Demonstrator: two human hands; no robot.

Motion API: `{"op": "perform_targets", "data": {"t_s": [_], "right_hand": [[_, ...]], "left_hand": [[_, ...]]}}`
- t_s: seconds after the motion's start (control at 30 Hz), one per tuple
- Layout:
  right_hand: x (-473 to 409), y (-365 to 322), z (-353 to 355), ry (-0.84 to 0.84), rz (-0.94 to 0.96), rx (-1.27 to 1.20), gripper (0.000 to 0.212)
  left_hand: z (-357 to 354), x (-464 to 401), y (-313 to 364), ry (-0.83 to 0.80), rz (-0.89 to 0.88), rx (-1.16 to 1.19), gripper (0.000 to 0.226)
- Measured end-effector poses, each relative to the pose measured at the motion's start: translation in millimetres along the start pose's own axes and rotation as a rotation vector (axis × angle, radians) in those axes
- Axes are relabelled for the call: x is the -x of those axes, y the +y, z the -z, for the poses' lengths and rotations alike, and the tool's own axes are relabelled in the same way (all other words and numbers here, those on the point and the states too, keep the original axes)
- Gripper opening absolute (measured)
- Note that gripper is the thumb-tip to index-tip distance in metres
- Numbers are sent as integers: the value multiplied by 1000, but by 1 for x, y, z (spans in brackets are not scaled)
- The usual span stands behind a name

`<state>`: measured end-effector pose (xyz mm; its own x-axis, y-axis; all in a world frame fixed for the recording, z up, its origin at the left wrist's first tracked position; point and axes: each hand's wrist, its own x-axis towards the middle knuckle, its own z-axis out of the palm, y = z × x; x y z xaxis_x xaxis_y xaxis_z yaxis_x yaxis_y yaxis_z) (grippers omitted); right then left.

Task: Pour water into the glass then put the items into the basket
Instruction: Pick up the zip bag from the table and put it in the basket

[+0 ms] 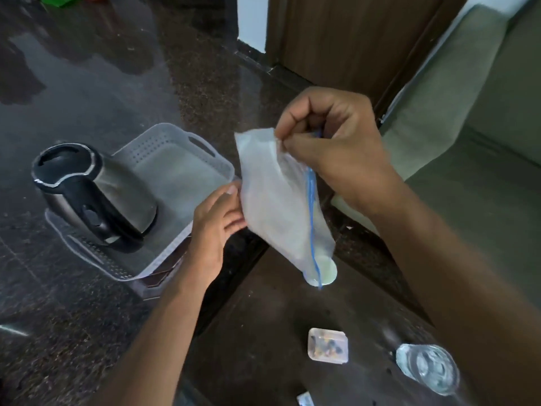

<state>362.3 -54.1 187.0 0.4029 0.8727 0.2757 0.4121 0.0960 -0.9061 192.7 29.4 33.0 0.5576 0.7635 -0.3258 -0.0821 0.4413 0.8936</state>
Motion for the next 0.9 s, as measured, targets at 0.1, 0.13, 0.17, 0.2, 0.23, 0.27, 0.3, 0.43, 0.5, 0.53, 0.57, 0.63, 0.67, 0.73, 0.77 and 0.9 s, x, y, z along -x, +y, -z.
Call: {"op": "perform_targets", "data": {"t_s": [0.1,0.13,0.17,0.2,0.23,0.27,0.3,0.43,0.5,0.53,0.57,0.63,0.67,0.73,0.77,0.9], "right_hand": [[38,-4,47,13,-35,-55,31],[52,-4,62,33,-55,-63,30],[66,-4,76,58,-80,-70,27],[81,-2,89,91,-109,-76,24],[96,0,102,133,-141,-82,22],[112,3,115,182,-174,-86,21],[128,6,127,230,-203,-92,21],[197,16,174,426,-256,-31,30],[235,21,194,537,-282,57,34],[256,23,204,589,-306,115,33],[276,26,212,630,-340,178,31],[317,33,224,693,-446,280,28],[337,38,228,719,-507,294,26],[374,47,233,748,-622,284,27],[390,51,234,750,-674,281,27],[434,58,238,757,-819,283,25]], "left_hand": [[-16,22,-23,-296,184,181,62],[-25,30,-32,-367,240,233,63],[-34,38,-41,-426,285,261,65],[-44,46,-51,-475,317,272,67],[-56,54,-60,-512,348,286,70],[-68,61,-70,-531,378,302,76],[-78,67,-79,-532,400,318,81],[-121,94,-112,-466,390,327,45],[-139,108,-127,-436,405,288,43],[-148,114,-134,-422,419,268,41],[-155,120,-140,-412,431,248,40],[-169,130,-153,-418,450,203,39],[-175,135,-159,-423,460,182,39],[-190,145,-171,-434,488,157,41],[-197,150,-177,-437,501,149,43],[-223,167,-192,-455,529,95,39]]}}
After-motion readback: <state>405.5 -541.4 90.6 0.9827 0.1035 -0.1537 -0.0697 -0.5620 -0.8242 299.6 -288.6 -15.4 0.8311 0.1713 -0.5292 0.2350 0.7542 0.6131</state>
